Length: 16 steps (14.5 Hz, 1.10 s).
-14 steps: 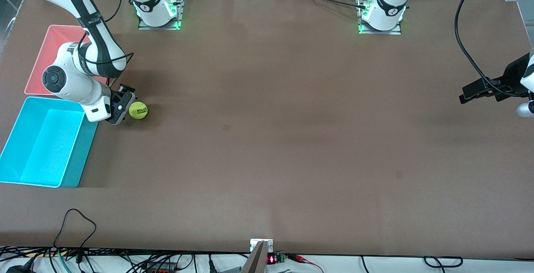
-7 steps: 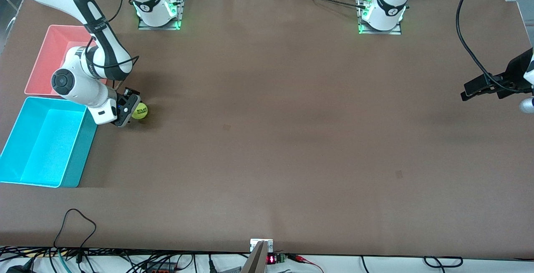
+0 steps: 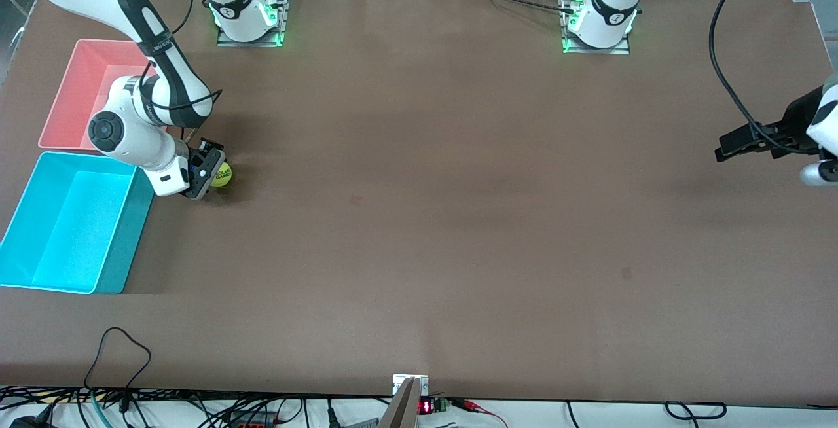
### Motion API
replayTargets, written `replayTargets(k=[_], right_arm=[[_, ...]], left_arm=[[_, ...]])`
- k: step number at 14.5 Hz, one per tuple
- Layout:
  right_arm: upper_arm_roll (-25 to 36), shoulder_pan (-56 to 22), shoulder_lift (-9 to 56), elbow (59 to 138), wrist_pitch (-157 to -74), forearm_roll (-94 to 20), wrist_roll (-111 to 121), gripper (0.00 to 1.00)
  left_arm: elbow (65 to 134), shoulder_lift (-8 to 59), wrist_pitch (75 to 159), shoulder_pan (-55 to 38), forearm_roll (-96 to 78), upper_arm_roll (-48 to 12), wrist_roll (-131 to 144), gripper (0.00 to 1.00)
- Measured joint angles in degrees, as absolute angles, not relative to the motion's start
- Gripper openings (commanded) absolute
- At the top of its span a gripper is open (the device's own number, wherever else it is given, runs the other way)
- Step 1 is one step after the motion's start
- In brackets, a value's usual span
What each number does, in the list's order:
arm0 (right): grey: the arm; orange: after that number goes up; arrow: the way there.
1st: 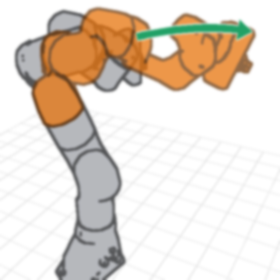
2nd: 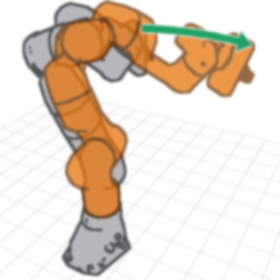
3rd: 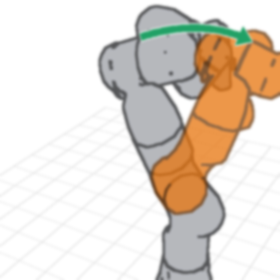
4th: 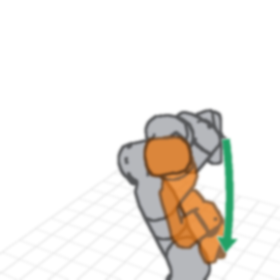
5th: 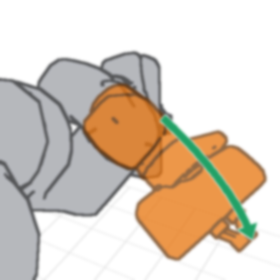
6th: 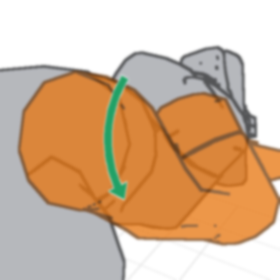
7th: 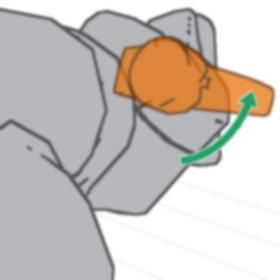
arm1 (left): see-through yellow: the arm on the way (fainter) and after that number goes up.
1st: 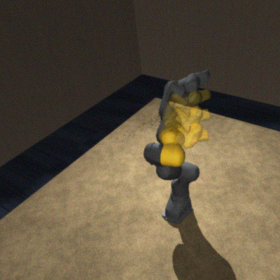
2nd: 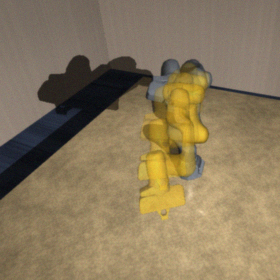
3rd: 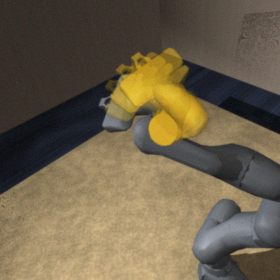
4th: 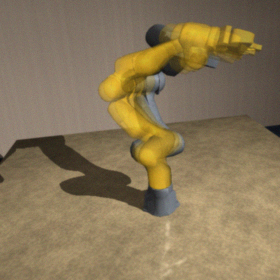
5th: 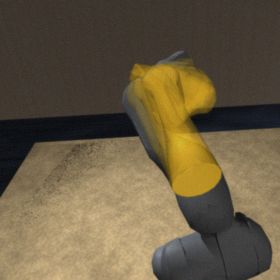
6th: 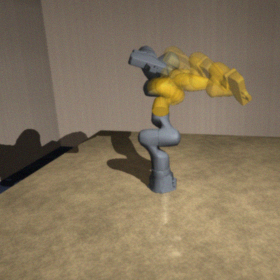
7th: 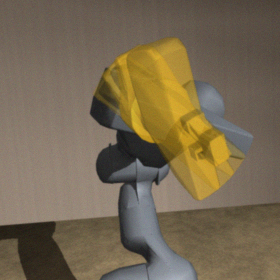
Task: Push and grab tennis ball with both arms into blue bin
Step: 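Close the right gripper on the tennis ball and lift it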
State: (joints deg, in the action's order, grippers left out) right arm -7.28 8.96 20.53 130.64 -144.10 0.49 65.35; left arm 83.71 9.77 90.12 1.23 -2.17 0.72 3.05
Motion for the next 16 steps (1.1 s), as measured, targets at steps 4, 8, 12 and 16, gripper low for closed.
replayTargets(k=[4,8,12,16], right_arm=[[-7.31,8.67,20.53,130.64,-144.40,0.49,65.30,0.61],[-7.41,8.28,20.44,130.57,-144.60,0.49,65.16,0.16],[-7.41,8.18,20.41,130.15,-145.09,0.49,61.58,0.00],[-7.37,8.23,19.25,126.95,-145.09,0.48,54.35,0.00]], left_arm=[[83.66,10.21,90.15,1.23,-2.17,0.72,3.05,1.00],[83.64,10.21,90.15,1.18,-2.17,0.70,3.01,1.00],[83.62,10.21,90.15,1.12,-2.17,0.69,2.98,1.00],[83.58,10.21,90.15,0.99,-2.17,0.65,2.98,1.00]])
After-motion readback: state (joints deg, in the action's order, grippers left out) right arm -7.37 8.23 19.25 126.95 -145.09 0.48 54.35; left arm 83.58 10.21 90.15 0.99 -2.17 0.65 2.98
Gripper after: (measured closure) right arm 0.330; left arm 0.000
